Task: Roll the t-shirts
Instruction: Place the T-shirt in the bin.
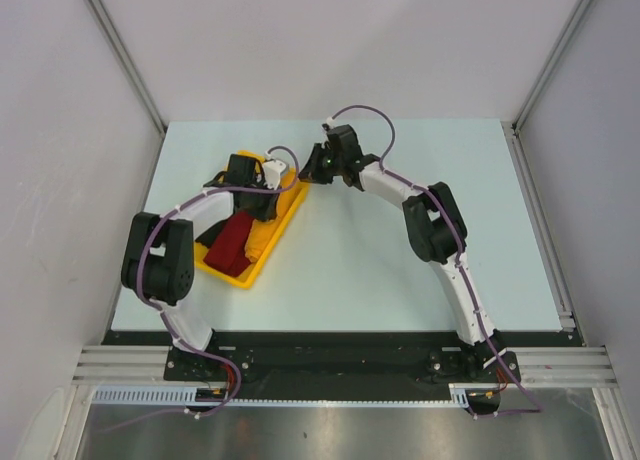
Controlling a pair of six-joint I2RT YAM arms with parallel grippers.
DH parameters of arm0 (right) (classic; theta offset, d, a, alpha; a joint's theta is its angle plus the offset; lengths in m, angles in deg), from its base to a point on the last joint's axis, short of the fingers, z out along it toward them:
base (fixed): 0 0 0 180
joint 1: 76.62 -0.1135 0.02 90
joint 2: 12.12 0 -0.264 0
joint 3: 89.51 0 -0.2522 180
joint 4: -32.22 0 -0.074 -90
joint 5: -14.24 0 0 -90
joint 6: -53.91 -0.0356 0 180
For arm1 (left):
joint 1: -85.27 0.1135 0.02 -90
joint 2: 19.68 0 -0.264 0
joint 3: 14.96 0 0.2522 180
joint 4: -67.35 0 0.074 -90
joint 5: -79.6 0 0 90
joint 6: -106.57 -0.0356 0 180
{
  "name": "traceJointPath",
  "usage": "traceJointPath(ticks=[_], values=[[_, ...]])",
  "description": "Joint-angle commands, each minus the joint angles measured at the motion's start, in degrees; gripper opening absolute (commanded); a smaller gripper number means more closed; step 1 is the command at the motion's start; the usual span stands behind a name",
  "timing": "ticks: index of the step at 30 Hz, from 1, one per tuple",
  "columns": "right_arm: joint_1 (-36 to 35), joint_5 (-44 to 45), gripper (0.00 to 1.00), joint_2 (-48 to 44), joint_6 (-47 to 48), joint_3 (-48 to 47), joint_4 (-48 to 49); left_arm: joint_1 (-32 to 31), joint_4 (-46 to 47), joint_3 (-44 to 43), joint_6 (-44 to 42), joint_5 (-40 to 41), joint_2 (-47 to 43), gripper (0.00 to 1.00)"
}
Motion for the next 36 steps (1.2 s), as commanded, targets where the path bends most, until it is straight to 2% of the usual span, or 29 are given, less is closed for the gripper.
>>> traceJointPath(ticks=[1,6,11,18,28,36], values=[[0.89,3.78,0.09,-0.90,-1.19,-1.98,-0.55,1.72,-4.95,-2.06,3.90,1.91,2.03,0.22],[1.25,4.31,0.09,-1.78,-1.81,-1.63,-0.38,2.07,-5.93,-3.38,4.95,2.17,3.09,0.27],[1.34,5.63,0.12,-6.07,-1.63,3.89,2.43,2.07,-6.45,-4.69,5.48,2.70,3.53,0.32],[1.34,5.54,0.24,-12.84,-1.72,13.83,9.99,2.07,-4.17,-4.08,6.71,-0.11,0.46,0.45],[0.63,5.63,0.33,-14.52,-0.14,14.20,8.85,2.07,-1.97,-3.47,8.21,-2.22,-4.29,0.51],[-0.51,6.68,0.35,-14.88,2.05,12.88,6.92,2.07,-2.32,-3.03,10.93,0.50,-8.51,0.52]])
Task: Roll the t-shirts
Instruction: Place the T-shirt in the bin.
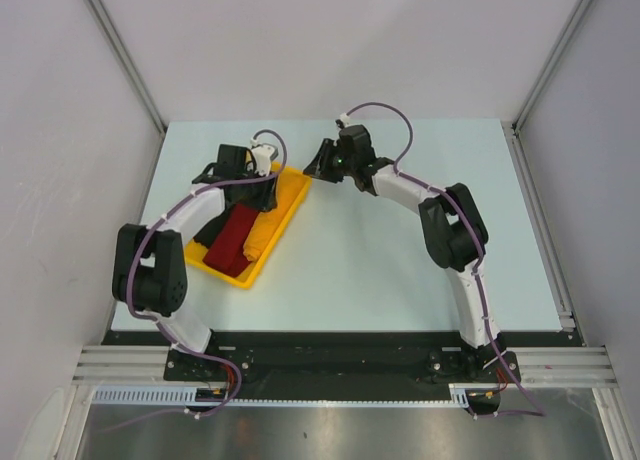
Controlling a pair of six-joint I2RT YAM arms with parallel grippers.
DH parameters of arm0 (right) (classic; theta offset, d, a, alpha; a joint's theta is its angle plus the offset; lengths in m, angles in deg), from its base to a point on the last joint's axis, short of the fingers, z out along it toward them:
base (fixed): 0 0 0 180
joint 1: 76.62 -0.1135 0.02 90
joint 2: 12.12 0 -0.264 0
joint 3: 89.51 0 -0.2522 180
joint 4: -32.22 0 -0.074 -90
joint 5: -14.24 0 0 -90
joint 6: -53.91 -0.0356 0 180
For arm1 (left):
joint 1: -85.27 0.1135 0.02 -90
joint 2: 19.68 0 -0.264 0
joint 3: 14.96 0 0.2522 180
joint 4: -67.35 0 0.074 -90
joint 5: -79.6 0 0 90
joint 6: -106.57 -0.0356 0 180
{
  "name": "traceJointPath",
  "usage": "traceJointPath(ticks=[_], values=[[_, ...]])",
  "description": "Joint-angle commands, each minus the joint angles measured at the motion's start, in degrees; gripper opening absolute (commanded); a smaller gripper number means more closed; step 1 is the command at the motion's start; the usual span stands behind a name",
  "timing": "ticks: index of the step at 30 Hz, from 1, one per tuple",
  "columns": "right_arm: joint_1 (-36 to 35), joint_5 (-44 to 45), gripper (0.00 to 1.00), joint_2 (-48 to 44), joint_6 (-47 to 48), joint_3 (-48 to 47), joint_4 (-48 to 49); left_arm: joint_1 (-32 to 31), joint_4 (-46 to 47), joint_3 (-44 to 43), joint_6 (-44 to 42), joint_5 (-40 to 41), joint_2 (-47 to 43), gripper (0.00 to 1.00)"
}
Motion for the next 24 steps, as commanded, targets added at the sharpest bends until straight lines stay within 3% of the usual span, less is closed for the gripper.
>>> traceJointPath(ticks=[1,10,24], values=[[-1.34,2.14,0.34,-3.79,3.15,-1.66,-1.86,0.43,1.26,0.88,3.93,1.20,-5.12,0.52],[-5.29,3.37,0.21,-2.04,4.73,-2.89,-1.70,0.43,4.07,11.50,15.61,4.80,-14.69,0.49],[-8.72,6.53,0.20,9.38,7.20,-16.42,-9.87,0.43,8.82,27.08,26.27,15.53,-21.30,0.48]])
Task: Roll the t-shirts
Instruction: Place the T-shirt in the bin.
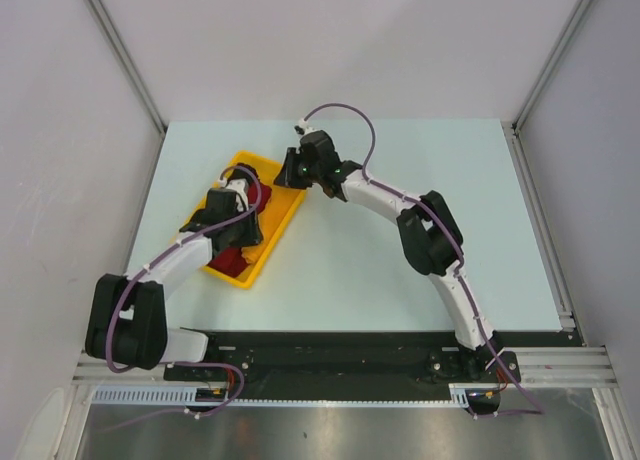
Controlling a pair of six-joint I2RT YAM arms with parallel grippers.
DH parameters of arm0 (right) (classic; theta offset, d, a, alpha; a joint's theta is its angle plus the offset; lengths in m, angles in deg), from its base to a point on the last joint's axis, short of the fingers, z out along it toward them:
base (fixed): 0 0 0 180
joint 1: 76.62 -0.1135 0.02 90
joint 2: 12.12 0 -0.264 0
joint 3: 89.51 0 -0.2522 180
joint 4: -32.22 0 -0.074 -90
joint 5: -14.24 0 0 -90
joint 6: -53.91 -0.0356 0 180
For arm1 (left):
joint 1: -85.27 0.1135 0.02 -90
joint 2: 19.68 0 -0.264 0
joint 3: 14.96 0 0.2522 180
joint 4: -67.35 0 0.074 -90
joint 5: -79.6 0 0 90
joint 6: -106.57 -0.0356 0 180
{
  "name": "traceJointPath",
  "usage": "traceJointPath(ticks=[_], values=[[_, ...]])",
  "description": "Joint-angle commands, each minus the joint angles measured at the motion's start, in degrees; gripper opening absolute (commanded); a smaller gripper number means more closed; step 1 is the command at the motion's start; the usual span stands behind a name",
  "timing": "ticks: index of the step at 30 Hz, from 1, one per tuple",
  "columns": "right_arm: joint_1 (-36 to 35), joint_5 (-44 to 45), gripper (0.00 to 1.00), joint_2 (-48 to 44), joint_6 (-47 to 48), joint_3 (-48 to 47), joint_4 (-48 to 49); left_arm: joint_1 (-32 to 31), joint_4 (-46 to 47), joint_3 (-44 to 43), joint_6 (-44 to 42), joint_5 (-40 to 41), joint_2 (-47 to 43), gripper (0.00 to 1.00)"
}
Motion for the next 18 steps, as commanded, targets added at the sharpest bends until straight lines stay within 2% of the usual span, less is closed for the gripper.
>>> traceJointPath(ticks=[1,11,15,18], values=[[0.17,2.36,0.20,4.97,2.23,-5.52,-4.12,0.30,1.89,2.58,3.78,6.32,-2.55,0.48],[0.61,2.72,0.22,11.39,4.43,-15.97,-11.24,0.30,1.46,3.11,4.13,6.34,-4.30,0.48],[0.87,2.54,0.26,8.68,5.48,-17.82,-11.78,0.39,-0.56,0.40,3.08,6.25,-7.55,0.49],[0.79,1.92,0.31,7.00,6.10,-19.23,-12.56,0.39,-3.11,-2.59,2.81,5.55,-10.10,0.53]])
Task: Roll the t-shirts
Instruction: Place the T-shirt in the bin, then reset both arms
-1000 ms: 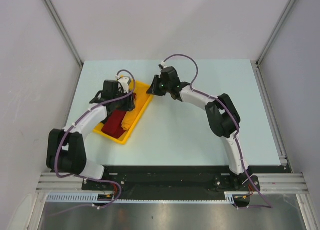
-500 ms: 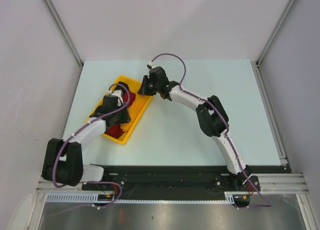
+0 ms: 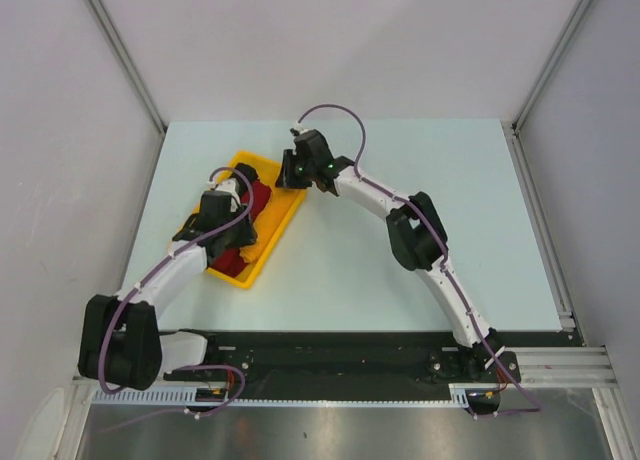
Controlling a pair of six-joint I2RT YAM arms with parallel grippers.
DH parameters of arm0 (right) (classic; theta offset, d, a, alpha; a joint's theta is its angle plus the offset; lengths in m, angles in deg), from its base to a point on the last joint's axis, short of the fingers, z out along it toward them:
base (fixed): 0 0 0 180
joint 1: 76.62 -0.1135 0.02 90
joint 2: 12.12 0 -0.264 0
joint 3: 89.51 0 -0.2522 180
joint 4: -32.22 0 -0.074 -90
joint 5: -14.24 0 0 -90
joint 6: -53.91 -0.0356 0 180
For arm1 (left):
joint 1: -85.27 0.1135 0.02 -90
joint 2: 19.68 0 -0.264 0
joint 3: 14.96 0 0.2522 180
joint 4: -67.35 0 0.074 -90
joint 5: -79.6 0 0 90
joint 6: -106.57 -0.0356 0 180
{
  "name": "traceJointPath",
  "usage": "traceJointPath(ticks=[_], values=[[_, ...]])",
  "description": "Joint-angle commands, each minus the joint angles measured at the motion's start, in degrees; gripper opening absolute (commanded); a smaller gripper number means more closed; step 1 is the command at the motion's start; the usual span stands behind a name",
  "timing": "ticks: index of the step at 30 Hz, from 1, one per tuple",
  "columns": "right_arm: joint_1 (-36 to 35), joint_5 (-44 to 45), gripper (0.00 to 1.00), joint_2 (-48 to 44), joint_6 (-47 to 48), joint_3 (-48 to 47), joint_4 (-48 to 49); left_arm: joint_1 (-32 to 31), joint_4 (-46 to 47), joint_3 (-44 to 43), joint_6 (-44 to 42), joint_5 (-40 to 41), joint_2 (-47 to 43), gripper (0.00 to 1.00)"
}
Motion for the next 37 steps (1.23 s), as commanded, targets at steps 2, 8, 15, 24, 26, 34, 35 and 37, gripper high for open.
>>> traceJointPath(ticks=[2,8,15,24,26,34,35,37], values=[[0.35,0.61,0.35,-5.92,2.52,-4.90,-2.78,0.21,-4.61,-6.47,0.03,-0.05,-5.78,0.94],[2.02,2.28,0.55,-17.86,1.38,5.80,-1.12,-3.73,-7.77,-11.22,3.28,-4.71,-8.41,1.00],[3.78,7.46,0.91,-41.32,-2.13,35.24,5.92,-19.45,-5.59,-12.02,6.54,1.79,-9.74,1.00],[6.06,22.30,1.00,-72.23,-5.47,65.55,-2.33,-37.13,-0.49,-9.92,9.44,11.19,-6.40,0.99],[6.41,23.20,1.00,-77.71,-5.65,69.96,-4.27,-38.02,0.57,-8.60,10.94,10.94,-6.84,1.00],[6.50,27.24,1.00,-94.86,-6.62,81.23,-11.56,-38.37,5.66,-1.83,11.37,10.85,-12.80,1.00],[6.50,27.59,1.00,-95.48,-6.53,81.41,-11.92,-38.37,7.76,-0.52,11.29,11.02,-14.82,1.00],[6.50,28.38,1.00,-96.02,-6.27,81.59,-12.80,-38.37,8.92,0.37,11.20,12.42,-16.32,1.00]])
